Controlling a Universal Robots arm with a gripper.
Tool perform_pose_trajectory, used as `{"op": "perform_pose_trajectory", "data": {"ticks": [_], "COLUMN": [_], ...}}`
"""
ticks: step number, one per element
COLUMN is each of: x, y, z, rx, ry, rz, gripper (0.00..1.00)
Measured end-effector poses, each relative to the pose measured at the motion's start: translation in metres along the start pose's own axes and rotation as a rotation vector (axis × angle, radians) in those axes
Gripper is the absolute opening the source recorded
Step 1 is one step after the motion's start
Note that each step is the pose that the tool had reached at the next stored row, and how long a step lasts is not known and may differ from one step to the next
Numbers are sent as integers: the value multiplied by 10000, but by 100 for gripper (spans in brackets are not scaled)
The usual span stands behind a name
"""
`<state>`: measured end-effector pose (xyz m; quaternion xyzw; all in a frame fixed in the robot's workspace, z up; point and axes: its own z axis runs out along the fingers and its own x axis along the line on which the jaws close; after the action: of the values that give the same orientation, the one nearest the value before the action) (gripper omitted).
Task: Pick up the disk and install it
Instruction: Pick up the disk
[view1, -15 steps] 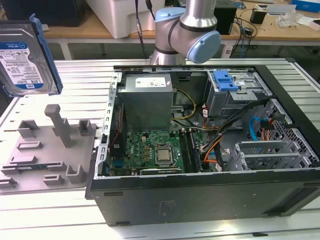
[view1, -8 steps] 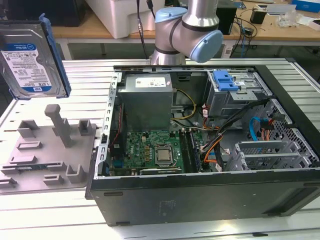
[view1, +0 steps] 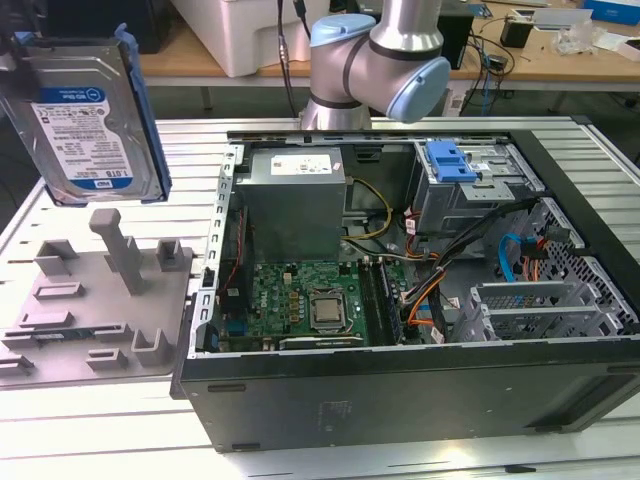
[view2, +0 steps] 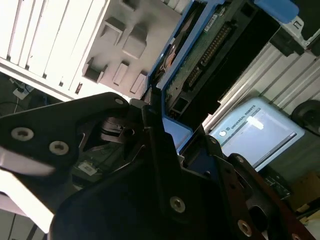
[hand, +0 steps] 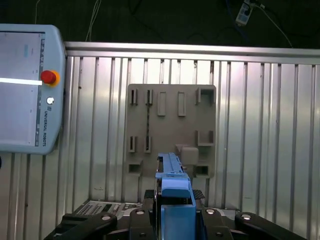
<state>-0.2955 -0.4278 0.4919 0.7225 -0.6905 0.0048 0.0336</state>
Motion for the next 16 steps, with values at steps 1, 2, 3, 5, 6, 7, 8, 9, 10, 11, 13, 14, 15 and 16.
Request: {"op": "perform_pose_trajectory", "data": {"ticks": [1, 2, 3, 5, 6, 7, 8, 9, 10, 11, 13, 14, 15, 16], "x": [23, 42, 76, 109, 136, 153, 178, 197, 214, 232, 272, 292, 304, 324], "y": [-34, -61, -112, -164, -205, -232, -272, -304, -331, -366, -440, -482, -511, -558], "z": [-5, -10, -18, -25, -31, -34, -39, -43, -45, -49, -55, -57, -59, -62], "rx": [-4, -8, -13, -19, -24, -27, -31, -36, -40, -47, -57, -62, -66, -72], "ry": [-1, -1, -2, -2, -2, -3, -3, -4, -5, -3, -5, -8, -10, -13], "rz": [-3, -1, 0, -3, -2, -1, -2, -4, -3, -2, -5, -4, -3, -5], "gripper": [37, 37, 37, 37, 37, 37, 37, 37, 37, 37, 37, 37, 37, 37]}}
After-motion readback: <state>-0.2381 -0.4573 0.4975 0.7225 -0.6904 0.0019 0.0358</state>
